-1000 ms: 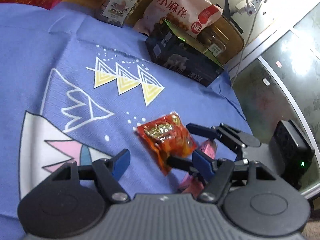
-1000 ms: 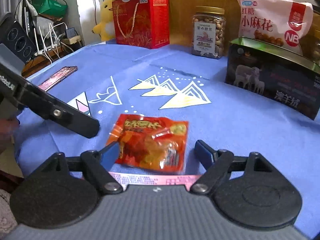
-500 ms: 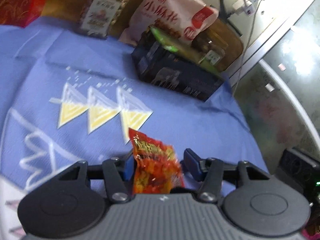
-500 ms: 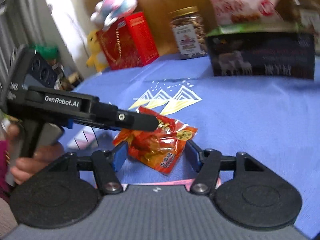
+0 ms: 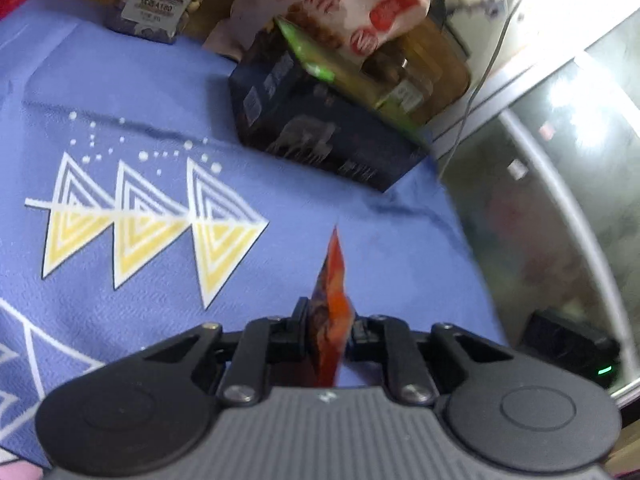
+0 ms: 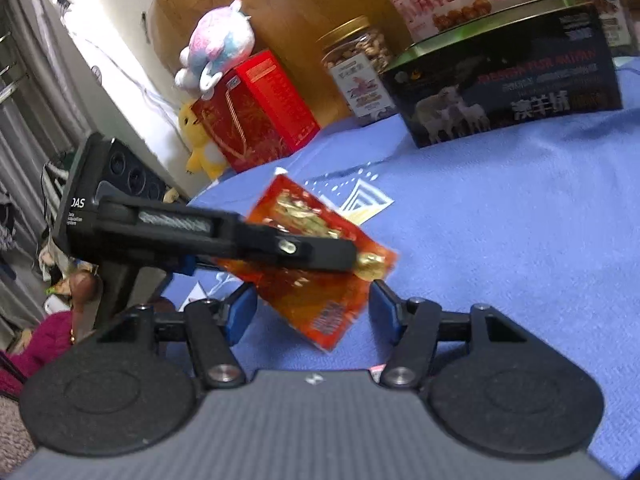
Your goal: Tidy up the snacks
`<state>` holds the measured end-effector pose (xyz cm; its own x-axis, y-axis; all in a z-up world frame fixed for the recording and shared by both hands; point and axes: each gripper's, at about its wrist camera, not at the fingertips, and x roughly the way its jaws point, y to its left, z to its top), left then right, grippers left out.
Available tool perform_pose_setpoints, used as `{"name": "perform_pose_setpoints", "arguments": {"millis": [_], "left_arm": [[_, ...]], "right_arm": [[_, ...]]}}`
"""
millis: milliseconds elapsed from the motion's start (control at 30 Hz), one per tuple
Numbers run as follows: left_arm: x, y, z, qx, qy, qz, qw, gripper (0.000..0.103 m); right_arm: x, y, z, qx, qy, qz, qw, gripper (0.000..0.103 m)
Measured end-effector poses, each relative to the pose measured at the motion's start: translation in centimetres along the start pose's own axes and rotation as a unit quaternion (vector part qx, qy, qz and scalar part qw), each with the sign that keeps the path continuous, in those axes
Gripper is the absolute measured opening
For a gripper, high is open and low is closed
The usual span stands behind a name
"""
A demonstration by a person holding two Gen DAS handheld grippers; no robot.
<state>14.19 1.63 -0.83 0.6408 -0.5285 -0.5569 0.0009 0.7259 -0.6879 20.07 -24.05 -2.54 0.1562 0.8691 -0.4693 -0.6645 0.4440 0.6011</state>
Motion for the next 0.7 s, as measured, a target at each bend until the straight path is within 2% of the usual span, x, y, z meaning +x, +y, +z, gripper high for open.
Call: {"name": "perform_pose_setpoints", "arguments": {"millis": [100, 167, 200, 233, 300, 400, 433, 500, 533, 567, 633, 700], "left_arm": [[-0.9, -0.2, 0.4, -0.002, -0.008, -0.044, 0.9990, 0.015], [-0.9, -0.7, 0.6, 0.005, -0.007, -0.048, 0.9988, 0.015], [-0.7, -0.9, 0.7, 0.009, -0.003, -0.051, 0.9986, 0.015], [-0.4, -1.1, 0.7, 0.013, 0.002, -0.055, 0.9984, 0.016], [0.2, -1.6, 0.8, 0.021, 0.003, -0.055, 0.9983, 0.017], [0.6, -2.0, 1.2, 0.032, 0.007, -0.034, 0.9989, 0.031], [0.9, -2.1, 1.3, 0.036, 0.008, -0.025, 0.9990, 0.039], [1.4, -2.5, 1.7, 0.049, 0.008, -0.009, 0.9987, 0.047], [1.4, -2.7, 1.9, 0.057, 0.006, 0.007, 0.9983, 0.057], [1.5, -3.0, 2.0, 0.070, -0.002, 0.029, 0.9971, 0.060], [1.6, -3.1, 2.3, 0.085, -0.009, 0.042, 0.9954, 0.056], [2.0, -2.9, 2.7, 0.080, 0.001, 0.024, 0.9965, 0.042]], "right_arm": [[-0.4, -0.5, 0.1, 0.014, -0.010, 0.006, 1.000, 0.067], [-0.6, -0.8, 0.3, 0.023, -0.014, 0.022, 0.999, 0.067], [-0.6, -0.9, 0.4, 0.027, -0.015, 0.030, 0.999, 0.065], [-0.6, -0.9, 0.5, 0.032, -0.015, 0.041, 0.999, 0.057], [-0.7, -1.0, 0.7, 0.039, -0.013, 0.051, 0.998, 0.055], [-1.1, -1.0, 0.8, 0.028, -0.015, 0.033, 0.999, 0.039], [-1.2, -0.9, 0.9, 0.023, -0.017, 0.028, 0.999, 0.033], [-1.6, -0.8, 1.1, 0.008, -0.025, 0.009, 1.000, 0.030], [-1.7, -0.7, 1.2, 0.000, -0.031, -0.007, 1.000, 0.021], [-1.8, -0.6, 1.2, -0.010, -0.036, -0.025, 0.999, 0.010], [-2.1, -1.1, 1.4, -0.015, -0.044, -0.063, 0.997, 0.008], [-2.4, -2.1, 1.5, -0.001, -0.046, -0.067, 0.997, 0.008]]}}
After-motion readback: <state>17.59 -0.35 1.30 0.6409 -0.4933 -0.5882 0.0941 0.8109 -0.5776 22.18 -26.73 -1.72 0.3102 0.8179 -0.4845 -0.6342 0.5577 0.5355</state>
